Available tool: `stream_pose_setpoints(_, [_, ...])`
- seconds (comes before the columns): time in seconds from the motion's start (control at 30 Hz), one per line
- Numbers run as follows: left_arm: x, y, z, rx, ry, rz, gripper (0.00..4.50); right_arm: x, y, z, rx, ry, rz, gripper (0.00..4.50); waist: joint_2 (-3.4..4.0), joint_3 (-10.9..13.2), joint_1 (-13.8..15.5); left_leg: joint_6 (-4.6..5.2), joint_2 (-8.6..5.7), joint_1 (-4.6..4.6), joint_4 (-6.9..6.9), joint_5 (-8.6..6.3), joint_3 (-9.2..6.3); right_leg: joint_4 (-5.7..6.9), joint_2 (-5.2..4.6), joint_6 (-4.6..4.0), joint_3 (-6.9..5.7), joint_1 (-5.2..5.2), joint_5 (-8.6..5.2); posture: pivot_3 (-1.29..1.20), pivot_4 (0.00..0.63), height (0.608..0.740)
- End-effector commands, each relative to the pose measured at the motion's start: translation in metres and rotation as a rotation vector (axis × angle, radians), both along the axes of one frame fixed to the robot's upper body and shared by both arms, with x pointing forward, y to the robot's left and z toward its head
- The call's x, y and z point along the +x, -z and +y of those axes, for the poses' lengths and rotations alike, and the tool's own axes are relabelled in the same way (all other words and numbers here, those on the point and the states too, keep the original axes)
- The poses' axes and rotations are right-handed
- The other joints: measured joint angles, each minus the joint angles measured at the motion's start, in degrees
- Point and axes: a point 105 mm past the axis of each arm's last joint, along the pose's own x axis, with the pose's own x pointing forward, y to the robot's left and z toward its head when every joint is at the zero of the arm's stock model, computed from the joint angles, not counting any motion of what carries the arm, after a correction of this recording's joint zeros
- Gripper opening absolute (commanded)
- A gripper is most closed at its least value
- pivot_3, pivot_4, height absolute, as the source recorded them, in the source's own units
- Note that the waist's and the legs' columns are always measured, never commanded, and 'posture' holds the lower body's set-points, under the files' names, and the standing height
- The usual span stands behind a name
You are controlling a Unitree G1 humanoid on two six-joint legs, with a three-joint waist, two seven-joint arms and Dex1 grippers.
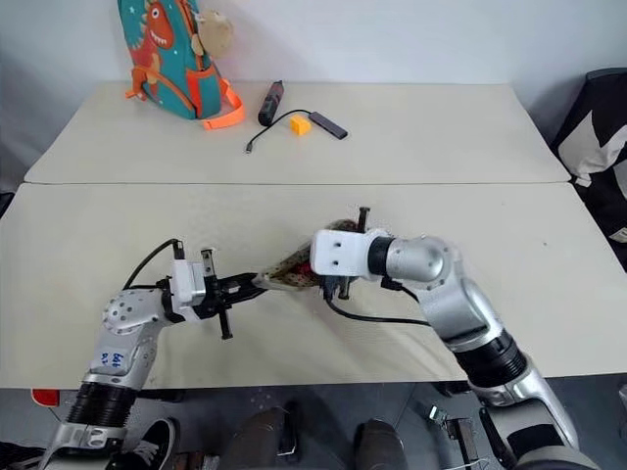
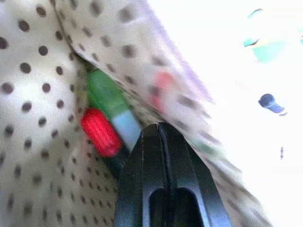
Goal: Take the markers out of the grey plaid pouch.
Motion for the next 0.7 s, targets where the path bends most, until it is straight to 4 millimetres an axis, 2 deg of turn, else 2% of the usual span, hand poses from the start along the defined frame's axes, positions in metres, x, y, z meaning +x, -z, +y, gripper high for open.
stream_pose_setpoints(0.03, [0.005,-0.009,0.005,-0.011,-0.025,-0.043,0.0,-0.017,-0.019,0.002,0.061,-0.07,0.012,0.03,0.0,0.0,0.0,0.0,0.0,0.0,0.0,0.0,0.0,0.0,-0.01,0.0,0.0,0.0,0.0,0.0,0.15,0.74])
stream_pose_setpoints(0.13, [0.006,-0.009,0.003,-0.01,-0.014,-0.043,0.0,-0.023,-0.026,0.003,0.085,-0.096,0.027,0.03,0.0,0.0,0.0,0.0,0.0,0.0,0.0,0.0,0.0,0.01,-0.02,0.0,0.0,0.0,0.0,0.0,0.15,0.74])
stream_pose_setpoints(0.27, [0.004,-0.007,0.002,-0.007,-0.005,-0.043,0.0,-0.028,-0.035,-0.007,0.125,-0.109,0.078,0.03,0.0,0.0,0.1,0.01,-0.02,0.0,0.0,0.0,0.01,0.0,-0.03,0.0,-0.01,0.01,0.0,0.0,0.15,0.74])
stream_pose_setpoints(0.37, [0.005,-0.01,0.005,-0.041,-0.014,-0.034,0.0,-0.018,-0.04,-0.02,0.132,-0.057,0.071,0.03,0.0,0.0,0.1,0.01,-0.02,0.0,0.0,0.0,0.0,-0.01,-0.05,0.0,-0.01,0.02,0.0,0.0,0.15,0.74])
stream_pose_setpoints(0.47, [0.005,-0.01,0.005,-0.05,-0.01,-0.034,0.0,-0.011,-0.03,-0.022,0.081,-0.033,0.055,0.03,0.0,0.0,0.0,0.01,-0.01,0.0,0.0,0.0,0.01,-0.02,-0.05,0.0,0.0,0.02,0.0,0.0,0.15,0.74])
stream_pose_setpoints(0.57, [0.004,-0.014,-0.001,-0.078,0.017,-0.033,0.0,-0.009,-0.019,-0.009,0.033,-0.042,0.036,0.62,0.0,0.0,-0.1,0.01,-0.01,0.0,0.0,0.0,0.01,-0.01,-0.05,0.0,-0.01,0.0,0.0,0.0,0.15,0.74])
stream_pose_setpoints(0.7, [0.001,-0.015,-0.013,-0.085,0.058,-0.036,0.0,0.0,-0.009,0.001,-0.049,-0.021,-0.009,1.93,0.0,0.0,-0.2,0.0,0.0,0.0,0.0,0.01,0.03,0.04,-0.04,0.0,0.0,-0.02,0.0,0.0,0.15,0.74])
